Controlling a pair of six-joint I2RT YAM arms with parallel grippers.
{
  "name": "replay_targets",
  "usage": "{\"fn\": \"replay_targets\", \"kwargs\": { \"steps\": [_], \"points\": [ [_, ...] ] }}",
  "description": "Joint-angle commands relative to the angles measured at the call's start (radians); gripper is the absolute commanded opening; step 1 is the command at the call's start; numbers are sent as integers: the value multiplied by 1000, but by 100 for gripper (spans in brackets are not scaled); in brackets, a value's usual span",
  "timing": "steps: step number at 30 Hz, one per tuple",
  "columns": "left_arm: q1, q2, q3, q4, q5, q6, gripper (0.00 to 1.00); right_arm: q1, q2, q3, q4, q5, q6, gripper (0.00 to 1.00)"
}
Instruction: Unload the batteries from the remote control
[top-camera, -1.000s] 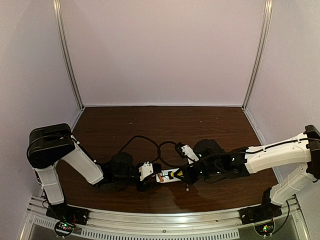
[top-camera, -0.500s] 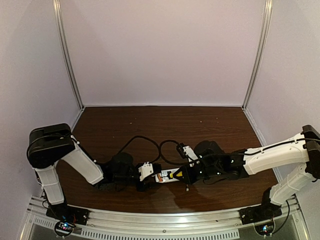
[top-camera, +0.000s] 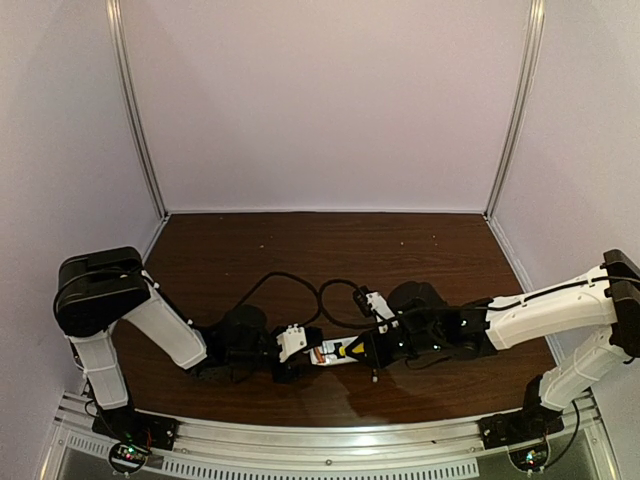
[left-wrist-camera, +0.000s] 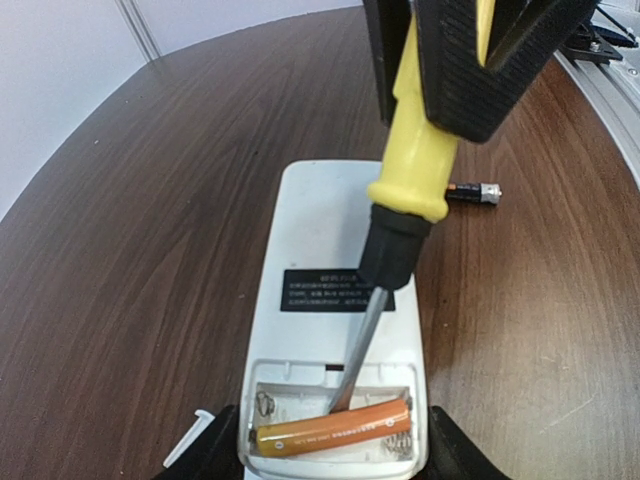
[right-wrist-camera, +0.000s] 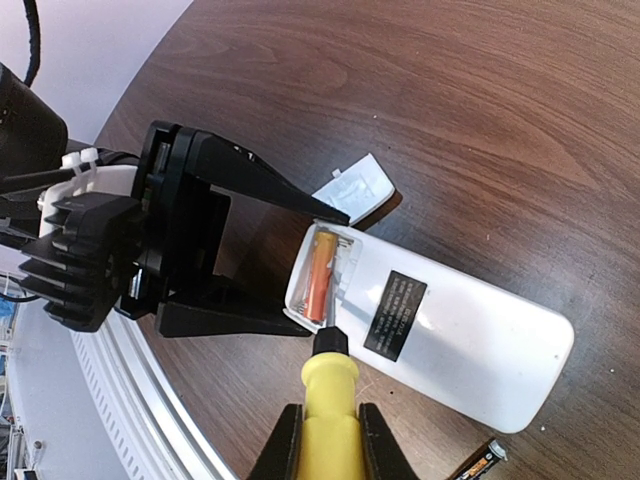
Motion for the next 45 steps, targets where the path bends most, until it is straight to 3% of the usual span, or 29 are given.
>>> {"fn": "replay_targets", "kwargs": {
  "steps": [1, 20, 32, 39, 45],
  "points": [
    [7, -26, 12, 82, -14, 1, 0, 6, -18, 2, 58, -36, 19, 0],
    [6, -37, 9, 87, -4, -7, 0, -72, 5, -124, 170, 1, 221, 0],
    [7, -39, 4, 95, -5, -7, 0, -142, 49, -184, 311, -137, 277, 0],
    [6, -39, 4, 95, -5, -6, 0, -143, 42, -177, 272, -162, 235, 0],
    [6, -39, 3, 94, -13, -4, 0, -143, 15, -103, 37, -74, 137, 0]
  ]
}}
